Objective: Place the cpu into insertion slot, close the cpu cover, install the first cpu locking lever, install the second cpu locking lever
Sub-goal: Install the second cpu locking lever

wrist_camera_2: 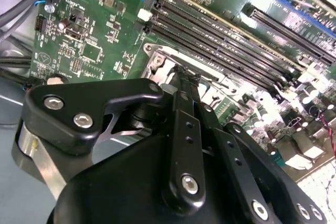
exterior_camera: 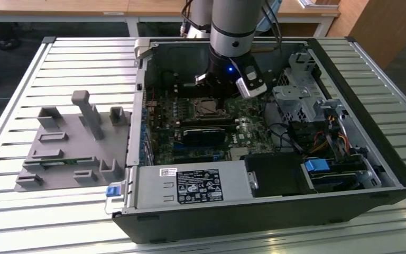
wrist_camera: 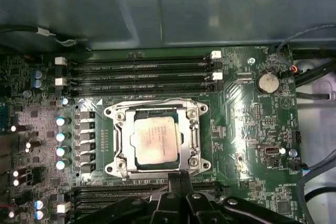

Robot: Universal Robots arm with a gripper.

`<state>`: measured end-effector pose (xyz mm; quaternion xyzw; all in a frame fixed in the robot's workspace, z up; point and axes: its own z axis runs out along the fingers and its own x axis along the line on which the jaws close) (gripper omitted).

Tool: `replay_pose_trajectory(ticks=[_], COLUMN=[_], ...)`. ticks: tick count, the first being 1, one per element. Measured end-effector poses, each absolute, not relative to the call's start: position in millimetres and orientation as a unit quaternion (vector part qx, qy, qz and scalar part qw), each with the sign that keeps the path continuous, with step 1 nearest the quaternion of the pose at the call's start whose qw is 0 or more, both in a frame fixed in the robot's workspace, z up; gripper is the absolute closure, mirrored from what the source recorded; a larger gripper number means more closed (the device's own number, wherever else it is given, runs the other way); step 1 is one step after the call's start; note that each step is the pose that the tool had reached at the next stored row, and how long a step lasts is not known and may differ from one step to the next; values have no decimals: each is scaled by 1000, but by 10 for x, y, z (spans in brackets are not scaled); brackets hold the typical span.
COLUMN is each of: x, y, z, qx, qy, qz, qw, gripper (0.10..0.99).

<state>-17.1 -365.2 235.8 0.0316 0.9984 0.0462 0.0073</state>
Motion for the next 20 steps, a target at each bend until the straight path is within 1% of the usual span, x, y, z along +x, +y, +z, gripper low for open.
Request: replay_pose_trajectory(ticks=[20], x=[-406], y=[-3742], z=[2338], qx=[31], qy=[998], qz=[46], qw=[7], gripper=[980])
